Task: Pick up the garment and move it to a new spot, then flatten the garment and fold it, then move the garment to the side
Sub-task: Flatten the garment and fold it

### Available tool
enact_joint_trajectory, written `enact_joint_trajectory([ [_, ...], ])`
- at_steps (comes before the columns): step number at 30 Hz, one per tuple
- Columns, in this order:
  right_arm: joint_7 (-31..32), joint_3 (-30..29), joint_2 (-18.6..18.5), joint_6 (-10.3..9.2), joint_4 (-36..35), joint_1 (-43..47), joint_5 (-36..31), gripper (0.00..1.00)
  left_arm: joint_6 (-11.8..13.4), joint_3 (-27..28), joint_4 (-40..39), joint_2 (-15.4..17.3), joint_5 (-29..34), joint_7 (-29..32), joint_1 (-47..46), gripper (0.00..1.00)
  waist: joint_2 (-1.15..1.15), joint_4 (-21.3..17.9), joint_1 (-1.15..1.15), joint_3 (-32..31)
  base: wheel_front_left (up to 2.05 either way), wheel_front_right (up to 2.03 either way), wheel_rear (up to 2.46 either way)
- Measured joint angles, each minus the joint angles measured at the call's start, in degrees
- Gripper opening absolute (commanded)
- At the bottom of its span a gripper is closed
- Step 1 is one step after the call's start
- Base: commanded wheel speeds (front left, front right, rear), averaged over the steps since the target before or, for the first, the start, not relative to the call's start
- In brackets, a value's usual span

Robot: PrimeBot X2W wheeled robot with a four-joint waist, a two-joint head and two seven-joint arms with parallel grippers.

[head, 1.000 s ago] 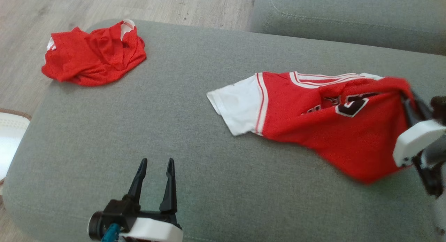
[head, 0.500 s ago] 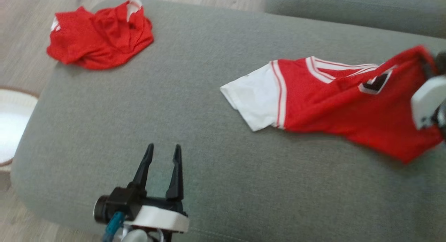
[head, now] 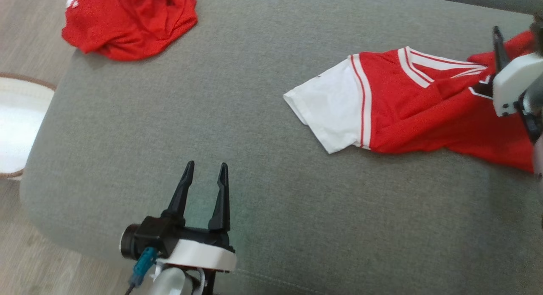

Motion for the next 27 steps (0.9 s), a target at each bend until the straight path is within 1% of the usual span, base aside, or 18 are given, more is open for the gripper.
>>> enact_joint_trajectory([
  [1, 0.0, 0.0, 0.0, 0.00, 0.0, 0.0, 0.0, 1.00, 0.0, 0.0, 0.0, 0.0, 0.0, 0.0, 0.0, 1.00, 0.00, 0.0, 0.00, 0.0, 0.00, 0.00, 0.00],
  [5, -3.8, -1.2, 1.1, 0.00, 1.5, -0.5, 0.3, 1.00, 0.0, 1.2, 0.3, -0.2, 0.7, 0.0, 0.0, 1.00, 0.00, -1.7, -0.01, -1.0, 0.00, 0.00, 0.00],
  [11, -6.5, -4.8, 1.9, 0.00, 0.5, 1.0, 2.8, 1.00, 0.0, 2.4, 0.4, -0.2, 1.2, 0.0, 0.9, 1.00, 0.00, -5.2, -0.01, -3.5, 0.00, 0.00, 0.00],
  [14, -6.4, -6.7, 2.9, 0.00, -1.1, 5.2, 3.8, 1.00, 0.0, 3.0, 0.4, 0.1, 1.2, 0.0, 1.8, 1.00, 0.00, -7.1, -0.01, -4.9, 0.00, 0.00, 0.00],
  [20, -3.7, -7.8, 6.8, 0.00, -2.2, 16.0, 6.0, 1.00, 0.0, 3.1, 0.2, 0.4, 1.2, 0.0, 3.3, 1.00, 0.00, -10.5, -0.02, -6.8, 0.00, 0.00, 0.00],
  [23, -1.9, -8.7, 7.7, 0.00, -2.0, 18.7, 6.8, 1.00, -0.1, 3.0, 0.0, 0.5, 1.2, 0.0, 3.3, 1.00, 0.00, -11.0, -0.02, -6.9, 0.00, 0.00, 0.00],
  [27, -0.8, -10.4, 8.4, 0.01, -0.5, 19.0, 6.9, 1.00, -0.5, 2.7, 0.0, 0.5, 1.7, 0.0, 3.2, 1.00, 0.00, -10.4, -0.01, -6.2, 0.00, 0.00, 0.00],
])
